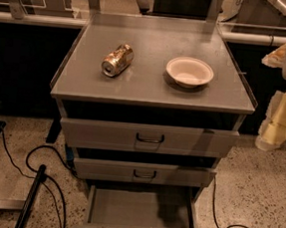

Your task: Close bottom drawer

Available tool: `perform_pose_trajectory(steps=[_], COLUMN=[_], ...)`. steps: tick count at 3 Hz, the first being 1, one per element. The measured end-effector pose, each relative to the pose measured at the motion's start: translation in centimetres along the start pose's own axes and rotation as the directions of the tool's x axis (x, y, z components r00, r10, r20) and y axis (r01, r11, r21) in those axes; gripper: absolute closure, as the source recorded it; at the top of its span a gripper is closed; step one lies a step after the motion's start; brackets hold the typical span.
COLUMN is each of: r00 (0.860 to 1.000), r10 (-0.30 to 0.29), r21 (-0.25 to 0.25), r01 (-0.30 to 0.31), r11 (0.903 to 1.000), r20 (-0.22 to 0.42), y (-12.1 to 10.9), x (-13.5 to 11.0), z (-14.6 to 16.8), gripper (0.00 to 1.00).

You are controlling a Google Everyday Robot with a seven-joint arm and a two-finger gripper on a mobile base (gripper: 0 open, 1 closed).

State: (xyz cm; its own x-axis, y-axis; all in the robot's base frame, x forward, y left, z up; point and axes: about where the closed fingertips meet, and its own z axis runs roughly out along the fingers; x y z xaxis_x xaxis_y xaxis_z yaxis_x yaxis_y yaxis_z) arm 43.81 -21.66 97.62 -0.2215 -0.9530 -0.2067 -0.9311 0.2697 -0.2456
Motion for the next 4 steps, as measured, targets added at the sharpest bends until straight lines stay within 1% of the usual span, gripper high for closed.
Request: perform_pose_trajectory(steps=[1, 2, 3, 4], r00=[1.0, 1.0, 1.0, 1.0], r10=[0.0, 0.0, 0.0, 0.0], r21=[0.0, 0.0, 0.0, 0.0], r01=[0.0, 0.0, 0.0, 0.0], r11=[1.0, 1.0, 1.0, 1.0], r20=[0.0, 0.0, 0.0, 0.0], y=[0.0, 0.0, 0.0, 0.0], x=[0.0, 0.0, 0.0, 0.0], z=[0.0, 0.0, 0.0, 0.0], gripper=[0.0, 0.18, 0.41, 0.66])
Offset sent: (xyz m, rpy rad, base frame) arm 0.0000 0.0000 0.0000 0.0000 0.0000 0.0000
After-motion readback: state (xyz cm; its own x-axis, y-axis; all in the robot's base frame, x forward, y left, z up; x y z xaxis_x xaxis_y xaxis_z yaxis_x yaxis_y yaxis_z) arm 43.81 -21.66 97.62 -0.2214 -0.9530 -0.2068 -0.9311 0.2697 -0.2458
